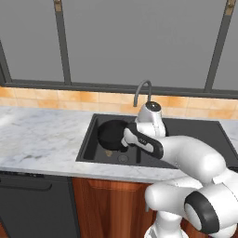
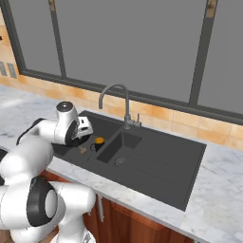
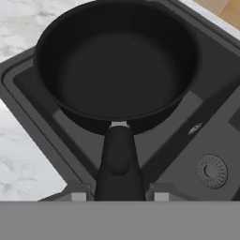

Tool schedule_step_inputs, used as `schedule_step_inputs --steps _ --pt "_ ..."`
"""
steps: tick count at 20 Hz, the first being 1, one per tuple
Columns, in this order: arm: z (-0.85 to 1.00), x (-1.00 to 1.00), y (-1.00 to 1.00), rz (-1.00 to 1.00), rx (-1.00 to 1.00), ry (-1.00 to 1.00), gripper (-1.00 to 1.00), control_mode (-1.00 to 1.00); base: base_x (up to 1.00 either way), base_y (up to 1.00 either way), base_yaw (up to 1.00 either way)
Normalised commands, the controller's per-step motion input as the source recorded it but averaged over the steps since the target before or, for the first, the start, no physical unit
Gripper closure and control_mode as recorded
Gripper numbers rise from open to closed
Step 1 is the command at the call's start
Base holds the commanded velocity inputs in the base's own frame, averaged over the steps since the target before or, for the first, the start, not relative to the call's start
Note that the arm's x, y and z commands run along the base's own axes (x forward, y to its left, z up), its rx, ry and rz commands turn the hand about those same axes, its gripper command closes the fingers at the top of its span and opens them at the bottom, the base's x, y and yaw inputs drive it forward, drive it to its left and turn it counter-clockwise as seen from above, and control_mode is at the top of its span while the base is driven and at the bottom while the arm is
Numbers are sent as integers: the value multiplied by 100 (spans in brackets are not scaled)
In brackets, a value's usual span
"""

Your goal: Pick the mug and saucepan and place them in the sink. Then turn on the water.

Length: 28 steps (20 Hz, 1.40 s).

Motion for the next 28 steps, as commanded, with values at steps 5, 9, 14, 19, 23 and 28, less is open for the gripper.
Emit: schedule_step_inputs --steps 5,9,14,19,23,28 --pt "-32 33 18 0 0 2 100 -100 0 0 0" --pt "-26 30 18 0 0 5 100 -100 0 0 0" --pt "-22 29 10 0 0 5 100 -100 0 0 0" --pt "-25 36 0 0 0 4 100 -100 0 0 0" --pt "-30 49 0 2 0 2 100 -100 0 0 0" --pt "-28 40 4 4 0 3 100 -100 0 0 0"
